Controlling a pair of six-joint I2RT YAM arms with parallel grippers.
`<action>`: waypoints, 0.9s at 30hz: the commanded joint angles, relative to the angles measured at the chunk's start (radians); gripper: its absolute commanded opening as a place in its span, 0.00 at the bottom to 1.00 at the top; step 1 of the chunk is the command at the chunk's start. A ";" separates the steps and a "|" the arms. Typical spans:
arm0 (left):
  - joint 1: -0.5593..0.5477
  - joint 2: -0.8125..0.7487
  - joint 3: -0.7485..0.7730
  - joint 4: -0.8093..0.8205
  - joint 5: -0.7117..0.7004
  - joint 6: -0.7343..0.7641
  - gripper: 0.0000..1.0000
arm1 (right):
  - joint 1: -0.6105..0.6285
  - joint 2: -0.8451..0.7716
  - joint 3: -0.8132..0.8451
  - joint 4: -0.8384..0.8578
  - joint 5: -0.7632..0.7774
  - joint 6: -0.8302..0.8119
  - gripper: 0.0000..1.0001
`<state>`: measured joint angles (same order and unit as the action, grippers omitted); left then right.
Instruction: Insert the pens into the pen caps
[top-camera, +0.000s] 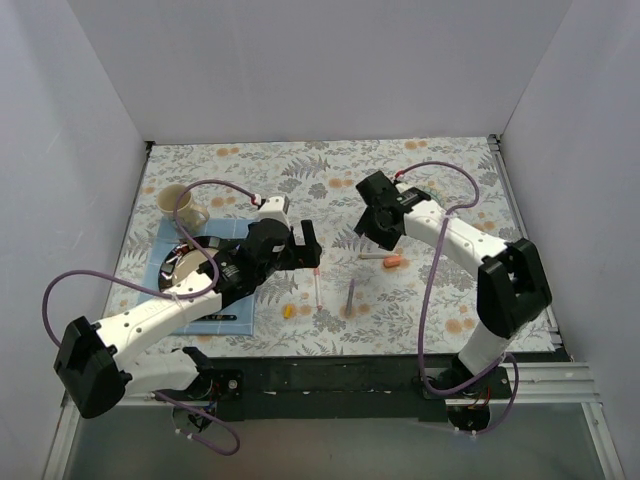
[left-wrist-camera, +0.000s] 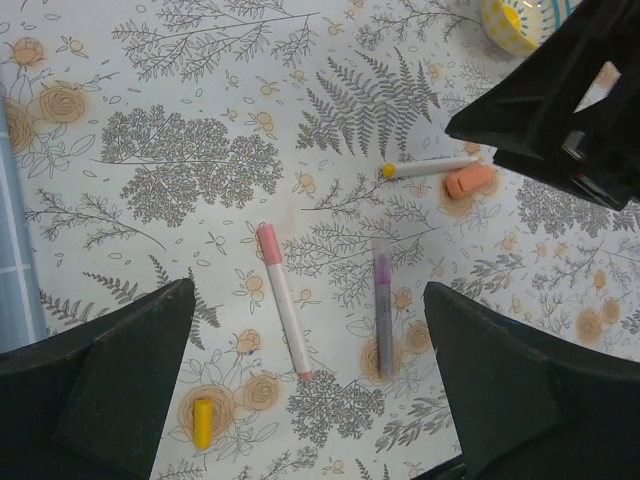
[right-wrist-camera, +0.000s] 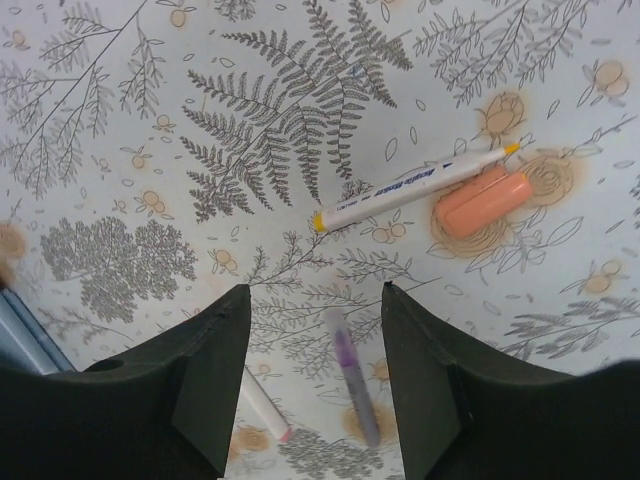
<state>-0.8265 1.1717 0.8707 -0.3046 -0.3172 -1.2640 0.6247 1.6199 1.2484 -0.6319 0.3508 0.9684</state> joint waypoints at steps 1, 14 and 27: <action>0.001 -0.084 -0.007 -0.011 -0.022 0.023 0.98 | 0.000 0.116 0.152 -0.302 -0.033 0.364 0.61; 0.001 -0.162 -0.033 0.005 -0.002 0.009 0.98 | -0.032 0.299 0.250 -0.328 -0.091 0.582 0.59; 0.001 -0.173 -0.044 0.019 -0.005 0.009 0.98 | -0.072 0.400 0.250 -0.347 -0.096 0.616 0.49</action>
<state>-0.8265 1.0256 0.8333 -0.3031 -0.3138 -1.2633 0.5491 2.0026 1.4784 -0.9287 0.2333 1.5410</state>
